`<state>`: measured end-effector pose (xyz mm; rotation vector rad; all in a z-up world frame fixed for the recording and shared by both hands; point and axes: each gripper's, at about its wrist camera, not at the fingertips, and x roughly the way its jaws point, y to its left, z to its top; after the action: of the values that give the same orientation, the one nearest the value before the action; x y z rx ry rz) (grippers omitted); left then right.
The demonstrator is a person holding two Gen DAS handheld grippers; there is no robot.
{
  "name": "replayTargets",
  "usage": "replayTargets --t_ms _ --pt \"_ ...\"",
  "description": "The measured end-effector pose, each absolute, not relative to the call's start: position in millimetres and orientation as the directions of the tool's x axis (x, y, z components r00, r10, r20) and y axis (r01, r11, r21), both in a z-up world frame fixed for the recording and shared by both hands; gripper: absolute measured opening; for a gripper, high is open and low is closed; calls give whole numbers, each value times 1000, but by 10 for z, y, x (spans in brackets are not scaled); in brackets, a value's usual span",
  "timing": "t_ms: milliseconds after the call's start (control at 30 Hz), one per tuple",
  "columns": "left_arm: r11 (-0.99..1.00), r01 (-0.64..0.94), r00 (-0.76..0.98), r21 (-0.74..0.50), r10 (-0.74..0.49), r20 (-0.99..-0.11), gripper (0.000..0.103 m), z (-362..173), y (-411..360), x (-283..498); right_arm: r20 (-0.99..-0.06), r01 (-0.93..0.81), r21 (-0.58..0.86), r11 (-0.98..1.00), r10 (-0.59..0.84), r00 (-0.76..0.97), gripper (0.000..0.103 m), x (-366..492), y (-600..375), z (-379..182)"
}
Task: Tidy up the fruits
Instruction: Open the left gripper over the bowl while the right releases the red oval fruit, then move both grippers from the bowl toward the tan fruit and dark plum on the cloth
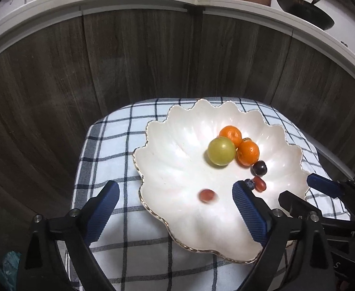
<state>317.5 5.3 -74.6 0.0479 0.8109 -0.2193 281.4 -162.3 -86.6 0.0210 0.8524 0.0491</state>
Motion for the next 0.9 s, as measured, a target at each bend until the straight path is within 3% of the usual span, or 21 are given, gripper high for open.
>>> replayTargets --t_ms 900 --pt "967 254 697 -37 -209 -686 99 -435 -446 2639 -694 42 41 998 -1 720 64 2246 -2165 -528"
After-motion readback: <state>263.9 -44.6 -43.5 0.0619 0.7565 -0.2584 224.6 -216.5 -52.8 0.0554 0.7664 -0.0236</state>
